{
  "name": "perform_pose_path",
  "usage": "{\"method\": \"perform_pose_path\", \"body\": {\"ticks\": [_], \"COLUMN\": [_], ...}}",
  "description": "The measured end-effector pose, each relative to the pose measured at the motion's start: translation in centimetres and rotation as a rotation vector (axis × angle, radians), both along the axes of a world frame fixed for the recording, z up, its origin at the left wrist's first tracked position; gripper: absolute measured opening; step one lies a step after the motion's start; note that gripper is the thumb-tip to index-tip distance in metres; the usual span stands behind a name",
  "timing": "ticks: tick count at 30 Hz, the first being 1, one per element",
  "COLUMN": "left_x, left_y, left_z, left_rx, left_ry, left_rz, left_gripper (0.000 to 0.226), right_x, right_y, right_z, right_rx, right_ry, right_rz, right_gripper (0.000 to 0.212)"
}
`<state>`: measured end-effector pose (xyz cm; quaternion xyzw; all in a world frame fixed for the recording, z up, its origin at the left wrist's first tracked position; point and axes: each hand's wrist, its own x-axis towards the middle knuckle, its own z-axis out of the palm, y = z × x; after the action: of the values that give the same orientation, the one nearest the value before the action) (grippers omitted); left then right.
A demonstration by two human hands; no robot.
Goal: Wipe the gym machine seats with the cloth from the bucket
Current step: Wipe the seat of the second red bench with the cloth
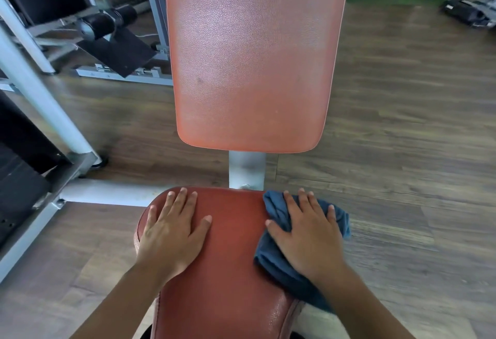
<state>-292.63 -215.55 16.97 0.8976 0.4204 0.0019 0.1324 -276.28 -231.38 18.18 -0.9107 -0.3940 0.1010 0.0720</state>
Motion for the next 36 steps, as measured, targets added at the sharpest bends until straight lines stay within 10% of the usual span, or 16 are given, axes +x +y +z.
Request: {"method": "perform_pose_path", "body": {"ticks": [30,36], "left_x": [0.1,0.0], "left_y": [-0.1,-0.1], "left_z": [0.0,0.1], "left_rx": [0.008,0.008], "left_ry": [-0.010,-0.015], "left_rz": [-0.023,-0.028], "left_gripper": [0.064,0.064], "right_x": [2.6,-1.1], "right_y": [0.8,-1.8], "right_z": [-0.4,-0.3], "right_rx": [0.183,0.216], "right_ry": [0.022,0.081], "right_rz": [0.186,0.291], "right_gripper": [0.054,0.078]}}
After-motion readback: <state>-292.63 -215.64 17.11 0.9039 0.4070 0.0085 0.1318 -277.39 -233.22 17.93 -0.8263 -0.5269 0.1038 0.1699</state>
